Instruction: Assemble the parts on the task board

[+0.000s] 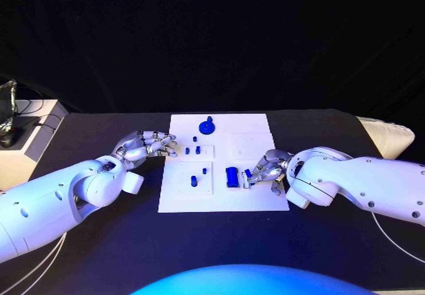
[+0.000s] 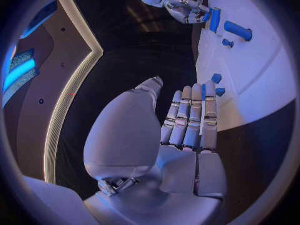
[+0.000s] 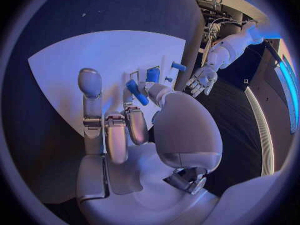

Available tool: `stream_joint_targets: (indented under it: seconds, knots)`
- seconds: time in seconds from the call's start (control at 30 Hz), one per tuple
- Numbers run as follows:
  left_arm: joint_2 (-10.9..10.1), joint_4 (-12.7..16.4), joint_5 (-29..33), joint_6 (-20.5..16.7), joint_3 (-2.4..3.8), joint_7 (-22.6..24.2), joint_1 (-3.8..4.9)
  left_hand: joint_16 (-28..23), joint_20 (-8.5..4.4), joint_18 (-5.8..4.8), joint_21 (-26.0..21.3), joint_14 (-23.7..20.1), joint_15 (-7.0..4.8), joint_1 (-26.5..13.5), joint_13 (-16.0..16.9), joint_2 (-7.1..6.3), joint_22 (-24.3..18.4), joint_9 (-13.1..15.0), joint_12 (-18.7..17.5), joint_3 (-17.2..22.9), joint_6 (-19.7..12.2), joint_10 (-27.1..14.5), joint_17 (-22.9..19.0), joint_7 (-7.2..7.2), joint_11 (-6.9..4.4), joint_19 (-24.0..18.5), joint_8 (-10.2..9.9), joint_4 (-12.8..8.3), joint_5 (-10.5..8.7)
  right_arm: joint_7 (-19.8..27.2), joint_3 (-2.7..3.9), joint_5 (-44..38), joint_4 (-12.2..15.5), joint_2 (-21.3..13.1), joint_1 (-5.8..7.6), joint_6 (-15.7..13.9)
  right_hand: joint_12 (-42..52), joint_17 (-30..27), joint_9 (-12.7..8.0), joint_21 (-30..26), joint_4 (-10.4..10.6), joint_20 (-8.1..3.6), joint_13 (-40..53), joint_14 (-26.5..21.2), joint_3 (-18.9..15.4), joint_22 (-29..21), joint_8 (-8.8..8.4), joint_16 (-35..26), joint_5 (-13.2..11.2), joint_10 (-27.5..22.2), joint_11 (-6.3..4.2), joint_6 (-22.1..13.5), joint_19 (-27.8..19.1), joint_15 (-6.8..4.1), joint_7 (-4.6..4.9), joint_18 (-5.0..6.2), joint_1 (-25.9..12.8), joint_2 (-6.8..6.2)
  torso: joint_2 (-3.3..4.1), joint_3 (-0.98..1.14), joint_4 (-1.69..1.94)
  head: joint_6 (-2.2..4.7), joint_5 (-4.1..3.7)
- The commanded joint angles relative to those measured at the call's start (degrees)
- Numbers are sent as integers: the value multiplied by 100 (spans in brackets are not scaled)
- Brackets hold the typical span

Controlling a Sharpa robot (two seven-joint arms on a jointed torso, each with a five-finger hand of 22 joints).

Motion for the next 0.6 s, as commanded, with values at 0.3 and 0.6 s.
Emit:
stream_joint_targets:
  seconds: [0.3, 0.6]
  knots:
    - [8, 9, -29, 99, 4, 15, -2, -40, 3, 56, -24, -25, 18, 58, -6, 20, -10, -7, -33, -42, -38, -49, 7, 10, 10, 35, -15, 2, -29, 87, -1, -19, -68, 63, -43, 271, 239, 1505, 77, -17, -188, -62, 918, 617, 182, -206, -16, 24, -114, 140, 6, -13, 350, -42, -34, 114, 51, 102, 3, 0, 8, -11, 9]
    - [2, 13, -35, 101, 4, 8, -2, -40, 3, 56, -24, -25, 18, 58, -6, 20, -10, -7, -33, -42, -38, -49, 7, 10, 10, 35, -15, 2, -29, -35, -1, -121, -77, 77, -51, 259, 299, 1505, 95, 244, -118, -80, 946, 617, 118, -264, 26, 24, -240, 160, -29, 98, 353, -66, -81, 92, -13, 59, 2, -3, 2, -27, 21]
